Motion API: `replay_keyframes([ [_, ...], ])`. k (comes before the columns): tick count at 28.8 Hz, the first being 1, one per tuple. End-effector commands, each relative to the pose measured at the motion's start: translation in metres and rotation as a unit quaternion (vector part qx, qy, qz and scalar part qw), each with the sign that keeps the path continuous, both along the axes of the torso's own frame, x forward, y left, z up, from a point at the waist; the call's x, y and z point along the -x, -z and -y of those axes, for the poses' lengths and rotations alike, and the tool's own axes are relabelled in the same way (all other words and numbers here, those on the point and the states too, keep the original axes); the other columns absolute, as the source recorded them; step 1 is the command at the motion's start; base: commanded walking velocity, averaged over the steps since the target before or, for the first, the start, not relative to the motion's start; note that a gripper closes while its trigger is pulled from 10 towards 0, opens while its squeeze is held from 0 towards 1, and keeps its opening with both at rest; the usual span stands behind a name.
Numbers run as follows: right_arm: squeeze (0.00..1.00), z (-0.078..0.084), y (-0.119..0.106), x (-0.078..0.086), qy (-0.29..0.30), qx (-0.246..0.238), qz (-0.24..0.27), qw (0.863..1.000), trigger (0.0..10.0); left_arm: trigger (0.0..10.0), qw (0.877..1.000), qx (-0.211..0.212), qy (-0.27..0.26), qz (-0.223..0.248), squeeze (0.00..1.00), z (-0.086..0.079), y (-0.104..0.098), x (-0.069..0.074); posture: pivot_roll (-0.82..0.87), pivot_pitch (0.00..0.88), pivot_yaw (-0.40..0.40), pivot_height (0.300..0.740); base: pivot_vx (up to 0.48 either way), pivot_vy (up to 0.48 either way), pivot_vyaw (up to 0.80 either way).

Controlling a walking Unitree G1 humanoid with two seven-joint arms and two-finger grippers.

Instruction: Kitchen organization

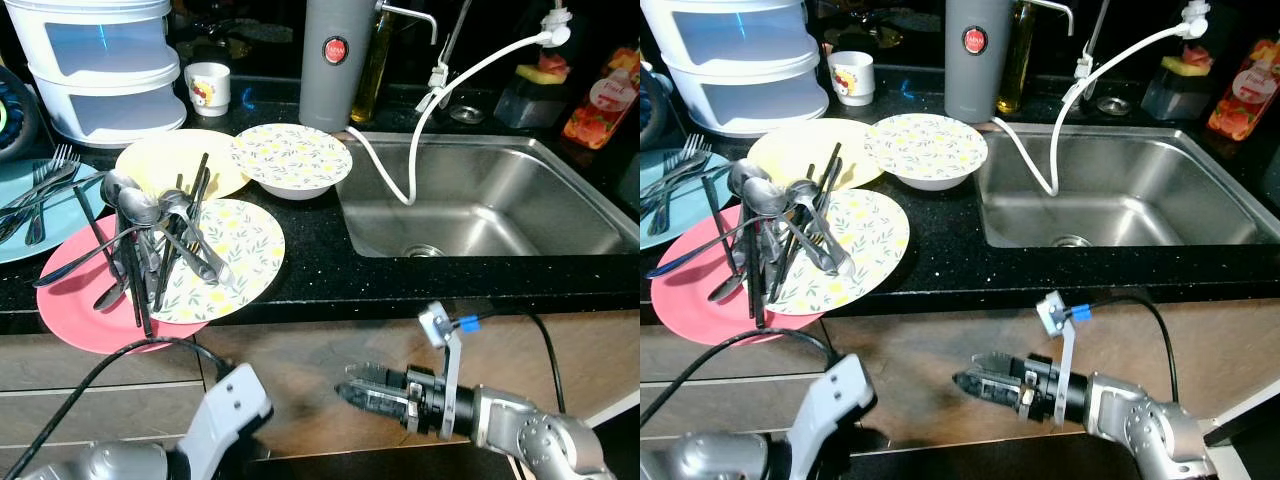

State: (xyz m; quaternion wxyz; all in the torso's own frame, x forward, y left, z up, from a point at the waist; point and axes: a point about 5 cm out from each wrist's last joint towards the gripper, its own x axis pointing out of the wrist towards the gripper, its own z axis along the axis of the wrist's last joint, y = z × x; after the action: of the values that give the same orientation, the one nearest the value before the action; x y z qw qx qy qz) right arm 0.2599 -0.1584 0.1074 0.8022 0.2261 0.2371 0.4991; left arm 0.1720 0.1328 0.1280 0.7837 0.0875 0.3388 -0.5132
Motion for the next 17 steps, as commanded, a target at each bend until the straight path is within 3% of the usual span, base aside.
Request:
replay_keyframes([
  [1, 0.0, 0.007, 0.026, 0.002, 0.026, 0.067, -0.033, 0.997, 10.0, 10.0, 0.997, -0.06, -0.037, -0.02, 0.0, -0.012, 0.021, 0.0, 0.11, 0.147, -0.072, 0.74, 0.0, 0.0, 0.0],
  [2, 0.0, 0.007, 0.026, 0.002, 0.026, 0.067, -0.033, 0.997, 10.0, 10.0, 0.997, -0.06, -0.037, -0.02, 0.0, -0.012, 0.021, 0.0, 0.11, 0.147, -0.072, 0.74, 0.0, 0.0, 0.0],
  [3, 0.0, 0.009, 0.043, 0.002, 0.041, 0.121, -0.05, 0.991, 10.0, 10.0, 0.992, -0.092, -0.08, -0.025, 0.0, -0.018, 0.036, -0.004, 0.1, 0.147, -0.072, 0.74, 0.0, 0.0, 0.0],
  [4, 0.0, 0.01, 0.05, 0.002, 0.047, 0.145, -0.056, 0.987, 10.0, 10.0, 0.989, -0.106, -0.1, -0.026, 0.0, -0.021, 0.042, -0.006, 0.1, 0.148, -0.071, 0.74, 0.0, 0.0, 0.0],
  [9, 0.0, 0.011, 0.099, 0.008, 0.09, 0.297, -0.108, 0.945, 10.0, 10.0, 0.961, -0.154, -0.219, -0.07, 0.0, -0.037, 0.078, -0.006, 0.1, 0.148, -0.071, 0.74, 0.0, 0.0, 0.0],
  [10, 0.0, 0.011, 0.099, 0.008, 0.09, 0.297, -0.108, 0.945, 10.0, 10.0, 0.961, -0.154, -0.219, -0.07, 0.0, -0.037, 0.078, -0.006, 0.1, 0.148, -0.071, 0.74, 0.0, 0.0, 0.0],
  [13, 0.0, 0.012, 0.124, 0.013, 0.132, 0.367, -0.116, 0.913, 10.0, 10.0, 0.941, -0.179, -0.275, -0.083, 0.0, -0.045, 0.106, -0.001, 0.1, 0.142, -0.076, 0.74, 0.0, 0.0, 0.0],
  [15, 0.0, 0.012, 0.133, 0.016, 0.149, 0.389, -0.122, 0.901, 10.0, 10.0, 0.93, -0.184, -0.306, -0.087, 0.0, -0.049, 0.117, 0.001, 0.1, 0.139, -0.078, 0.74, 0.0, 0.0, 0.0],
  [16, 0.0, 0.012, 0.133, 0.016, 0.149, 0.389, -0.122, 0.901, 10.0, 10.0, 0.93, -0.184, -0.306, -0.087, 0.0, -0.049, 0.117, 0.001, 0.1, 0.139, -0.078, 0.74, 0.0, 0.0, 0.0],
  [17, 0.0, 0.014, 0.141, 0.021, 0.157, 0.408, -0.133, 0.89, 10.0, 10.0, 0.924, -0.189, -0.319, -0.09, 0.0, -0.05, 0.124, 0.003, 0.1, 0.139, -0.078, 0.74, 0.0, 0.0, 0.0],
])
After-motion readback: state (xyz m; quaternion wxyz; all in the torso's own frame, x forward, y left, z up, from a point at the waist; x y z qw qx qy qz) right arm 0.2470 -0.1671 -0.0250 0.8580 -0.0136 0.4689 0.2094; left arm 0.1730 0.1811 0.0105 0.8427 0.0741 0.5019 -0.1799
